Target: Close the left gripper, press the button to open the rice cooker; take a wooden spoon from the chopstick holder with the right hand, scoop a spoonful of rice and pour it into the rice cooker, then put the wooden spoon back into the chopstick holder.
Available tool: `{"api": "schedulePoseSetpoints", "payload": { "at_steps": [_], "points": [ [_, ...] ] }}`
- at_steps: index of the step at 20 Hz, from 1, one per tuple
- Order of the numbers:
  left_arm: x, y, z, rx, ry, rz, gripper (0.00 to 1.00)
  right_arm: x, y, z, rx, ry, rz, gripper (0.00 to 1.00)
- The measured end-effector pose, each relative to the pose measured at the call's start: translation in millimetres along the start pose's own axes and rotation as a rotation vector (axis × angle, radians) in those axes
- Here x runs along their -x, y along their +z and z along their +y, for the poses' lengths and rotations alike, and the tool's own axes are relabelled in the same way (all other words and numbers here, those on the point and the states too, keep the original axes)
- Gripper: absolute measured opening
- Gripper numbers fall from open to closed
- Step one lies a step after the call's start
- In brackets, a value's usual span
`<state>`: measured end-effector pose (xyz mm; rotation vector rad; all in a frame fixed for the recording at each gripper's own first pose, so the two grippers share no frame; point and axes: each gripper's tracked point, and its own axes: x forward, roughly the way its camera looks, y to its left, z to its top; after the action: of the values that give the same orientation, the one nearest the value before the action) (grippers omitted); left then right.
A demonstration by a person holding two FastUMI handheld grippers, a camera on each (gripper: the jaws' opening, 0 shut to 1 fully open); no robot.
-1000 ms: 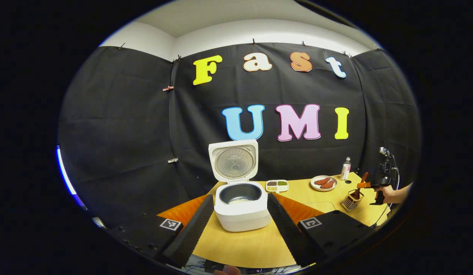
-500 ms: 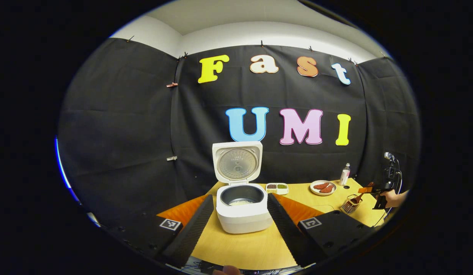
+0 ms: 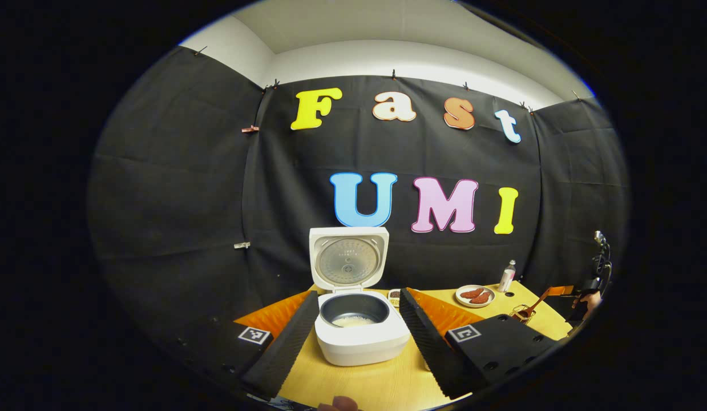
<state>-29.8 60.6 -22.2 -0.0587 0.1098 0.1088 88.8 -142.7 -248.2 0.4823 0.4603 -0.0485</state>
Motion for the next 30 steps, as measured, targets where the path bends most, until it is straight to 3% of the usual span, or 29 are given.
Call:
{"api": "schedulePoseSetpoints", "payload": {
  "at_steps": [4,10,19,26,29,30],
  "points": [
    [-26.5,22.9,10.7,0.003,-0.018,-0.05,0.97,44.1,29.7,27.9,0.05,0.024,-0.084,0.98],
    [-72.1,57.5,24.8,0.023,-0.051,-0.102,0.98,98.4,52.4,79.7,0.218,0.052,-0.176,0.98],
    [-158.1,124.9,36.5,-0.012,-0.086,-0.191,0.98,148.4,47.7,147.9,0.392,0.115,-0.225,0.99],
    [-238.4,164.1,62.8,-0.021,-0.046,-0.274,0.98,153.1,42.3,154.0,0.446,0.102,-0.22,0.98],
    [-277.4,155.3,62.9,-0.052,-0.039,-0.248,0.98,157.3,42.7,150.4,0.42,0.075,-0.219,0.98],
    [-291.5,145.6,60.9,-0.049,-0.046,-0.222,0.93,158.7,42.3,148.5,0.414,0.064,-0.218,0.98]
  ]
}}
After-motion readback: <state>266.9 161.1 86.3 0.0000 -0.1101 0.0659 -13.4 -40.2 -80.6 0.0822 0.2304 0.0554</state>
